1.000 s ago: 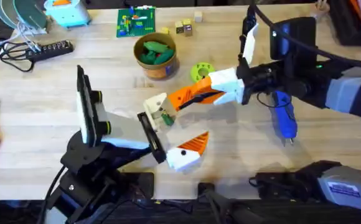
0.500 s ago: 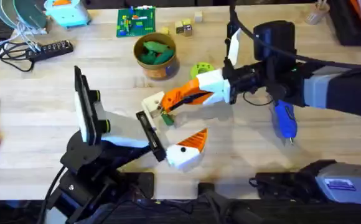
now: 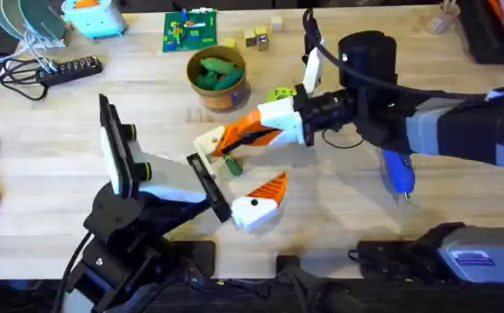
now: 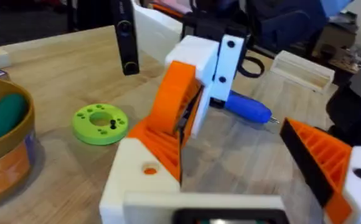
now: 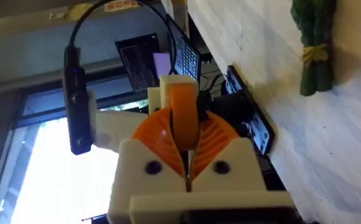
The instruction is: Pick up the gripper from the table and insert it into the empty holder that is missing its gripper. Then pick up a screw, insert it into the mounting hole, and use the screwdriver to tighten it. Finally, clean up the table by picking up the vegetable and placing it into the bucket.
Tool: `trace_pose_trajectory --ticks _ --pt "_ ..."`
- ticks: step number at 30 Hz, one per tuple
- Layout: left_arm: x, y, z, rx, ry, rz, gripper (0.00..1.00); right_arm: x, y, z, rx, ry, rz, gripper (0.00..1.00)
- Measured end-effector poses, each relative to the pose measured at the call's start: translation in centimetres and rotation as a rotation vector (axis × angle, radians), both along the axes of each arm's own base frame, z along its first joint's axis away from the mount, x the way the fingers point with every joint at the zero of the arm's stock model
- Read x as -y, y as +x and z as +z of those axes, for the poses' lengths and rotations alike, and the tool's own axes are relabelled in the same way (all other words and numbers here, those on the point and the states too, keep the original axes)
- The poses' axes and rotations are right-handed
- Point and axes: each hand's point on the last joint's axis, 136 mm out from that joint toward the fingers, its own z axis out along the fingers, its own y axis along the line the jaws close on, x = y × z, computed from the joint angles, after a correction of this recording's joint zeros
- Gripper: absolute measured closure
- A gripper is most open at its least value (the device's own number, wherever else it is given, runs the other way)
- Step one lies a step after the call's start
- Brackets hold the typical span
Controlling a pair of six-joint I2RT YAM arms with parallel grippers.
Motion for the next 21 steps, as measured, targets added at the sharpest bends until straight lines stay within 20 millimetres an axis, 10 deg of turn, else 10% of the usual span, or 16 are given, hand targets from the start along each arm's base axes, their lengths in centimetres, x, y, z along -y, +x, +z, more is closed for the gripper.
trace_pose_trajectory --ticks 21 --pt "-0.3 0.5 0.0 -0.012 -0.005 0.032 0.008 -1.6 -0.3 -0.3 -0.009 -0.028 -0.031 0.915"
